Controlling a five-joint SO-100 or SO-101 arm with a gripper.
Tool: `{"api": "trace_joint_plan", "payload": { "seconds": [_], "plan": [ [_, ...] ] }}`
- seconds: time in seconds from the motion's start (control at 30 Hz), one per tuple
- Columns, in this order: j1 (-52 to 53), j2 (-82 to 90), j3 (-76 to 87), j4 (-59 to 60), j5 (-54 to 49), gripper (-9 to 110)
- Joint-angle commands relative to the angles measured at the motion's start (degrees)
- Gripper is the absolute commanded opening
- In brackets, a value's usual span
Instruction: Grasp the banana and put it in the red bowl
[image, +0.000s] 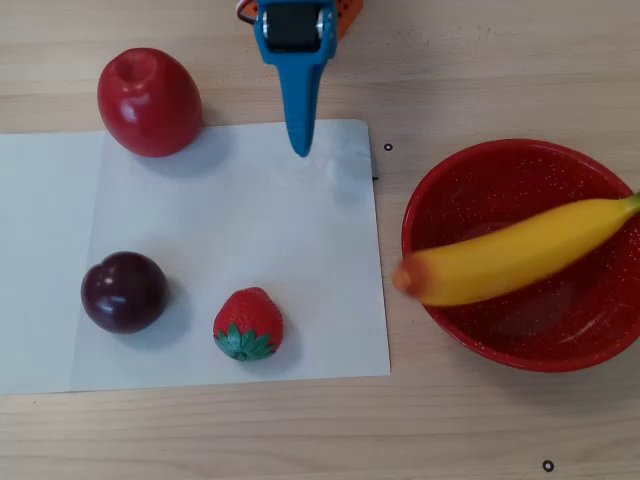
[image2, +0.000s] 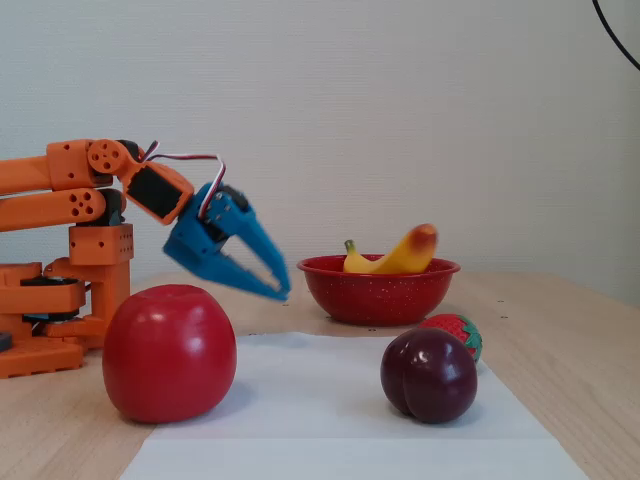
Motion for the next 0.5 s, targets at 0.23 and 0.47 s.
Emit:
{"api": "trace_joint_plan", "payload": {
  "seconds": [0.23,0.47],
  "plan": [
    [-1.3,1.3,0.7,7.3,-0.5,0],
    [-1.5,1.3,0.7,7.7,-1.1,0]
  ]
}}
